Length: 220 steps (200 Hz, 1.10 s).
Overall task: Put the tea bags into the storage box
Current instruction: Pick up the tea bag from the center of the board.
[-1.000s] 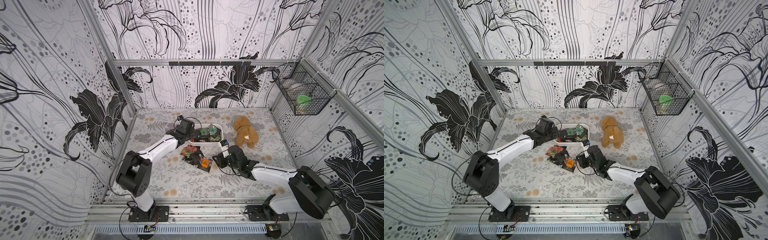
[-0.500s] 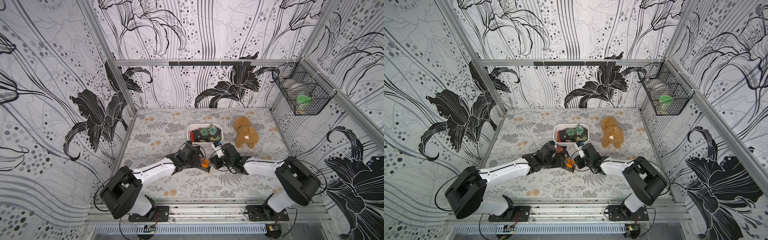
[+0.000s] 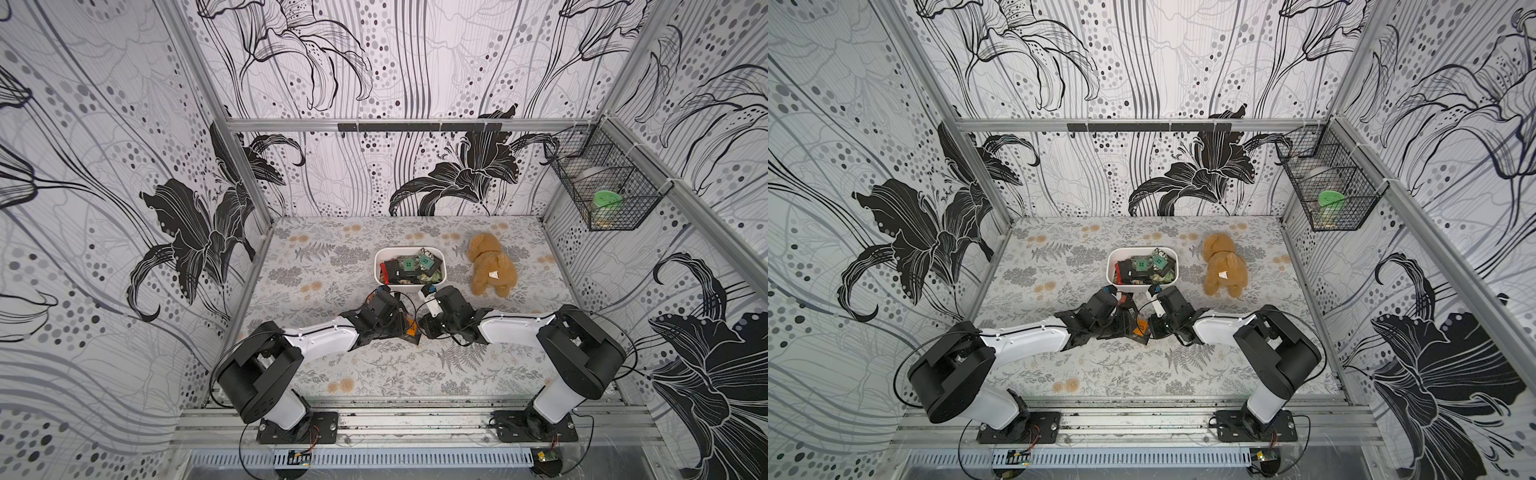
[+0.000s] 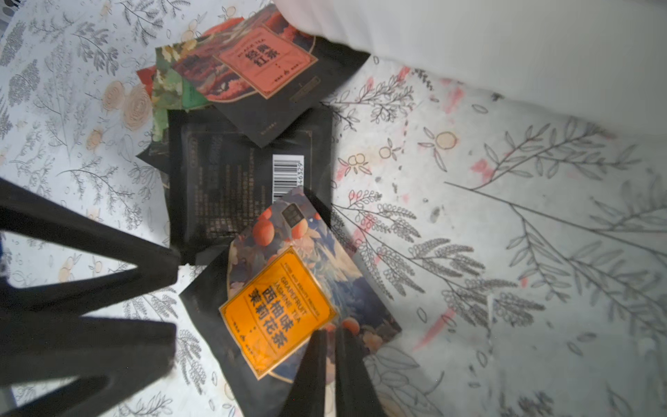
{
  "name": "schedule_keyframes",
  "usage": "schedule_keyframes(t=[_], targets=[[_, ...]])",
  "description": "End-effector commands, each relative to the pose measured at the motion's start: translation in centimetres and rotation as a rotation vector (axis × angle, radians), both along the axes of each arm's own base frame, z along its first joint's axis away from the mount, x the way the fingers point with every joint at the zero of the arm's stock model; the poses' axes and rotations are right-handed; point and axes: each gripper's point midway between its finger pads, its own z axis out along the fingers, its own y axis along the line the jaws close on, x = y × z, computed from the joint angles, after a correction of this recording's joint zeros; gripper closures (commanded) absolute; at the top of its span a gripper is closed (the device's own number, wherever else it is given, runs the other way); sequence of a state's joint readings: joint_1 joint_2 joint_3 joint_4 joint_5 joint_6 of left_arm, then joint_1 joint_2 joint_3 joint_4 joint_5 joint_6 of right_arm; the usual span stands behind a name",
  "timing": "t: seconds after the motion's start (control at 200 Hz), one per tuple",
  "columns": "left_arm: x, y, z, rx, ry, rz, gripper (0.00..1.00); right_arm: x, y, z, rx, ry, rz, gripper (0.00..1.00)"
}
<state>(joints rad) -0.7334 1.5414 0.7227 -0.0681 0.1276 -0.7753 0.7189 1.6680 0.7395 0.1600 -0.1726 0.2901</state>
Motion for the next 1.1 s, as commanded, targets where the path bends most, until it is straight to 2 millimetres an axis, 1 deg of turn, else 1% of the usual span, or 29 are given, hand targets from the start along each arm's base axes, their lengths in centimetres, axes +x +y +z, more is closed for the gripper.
schedule_keyframes(t=[0.0,0.14,0.225,0.446,0.611,0.731,0.856,0.991,1.096], targets=[[-0.3,-0.2,-1.2,-0.006,0.013,0.005,0.54,-0.4,0.2,-0.9,-0.03,0.032,0.022,0.89],[-0.2,0.8,-2.2,0.054,0.023,0.034,0.54,-0.4,0.2,-1.2,-0.038,0.04,0.023,0.89],[-0.2,1.0,-2.6,0.072,0.029,0.036,0.55,-0.3,0.2,-1.3,-0.04,0.044,0.022,0.89],[-0.8,0.2,-2.8,0.035,0.044,0.022,0.55,-0.4,0.5,-1.7,-0.038,0.061,0.03,0.9],[-1.2,-1.2,-2.3,-0.028,0.051,-0.002,0.55,-0.5,0.6,-1.9,-0.037,0.071,0.033,0.9],[-1.0,-1.8,-1.7,-0.051,0.046,-0.003,0.57,-0.5,0.6,-1.9,-0.038,0.071,0.032,0.91],[-0.4,-2.4,-0.6,-0.08,0.029,0.004,0.59,-0.5,0.7,-1.8,-0.032,0.074,0.033,0.91],[0.1,-2.4,0.0,-0.089,0.017,0.037,0.65,-0.5,0.7,-1.8,-0.032,0.079,0.032,0.91],[0.3,-2.7,0.4,-0.116,0.018,0.042,0.66,-0.6,0.8,-1.7,-0.027,0.08,0.036,0.93]])
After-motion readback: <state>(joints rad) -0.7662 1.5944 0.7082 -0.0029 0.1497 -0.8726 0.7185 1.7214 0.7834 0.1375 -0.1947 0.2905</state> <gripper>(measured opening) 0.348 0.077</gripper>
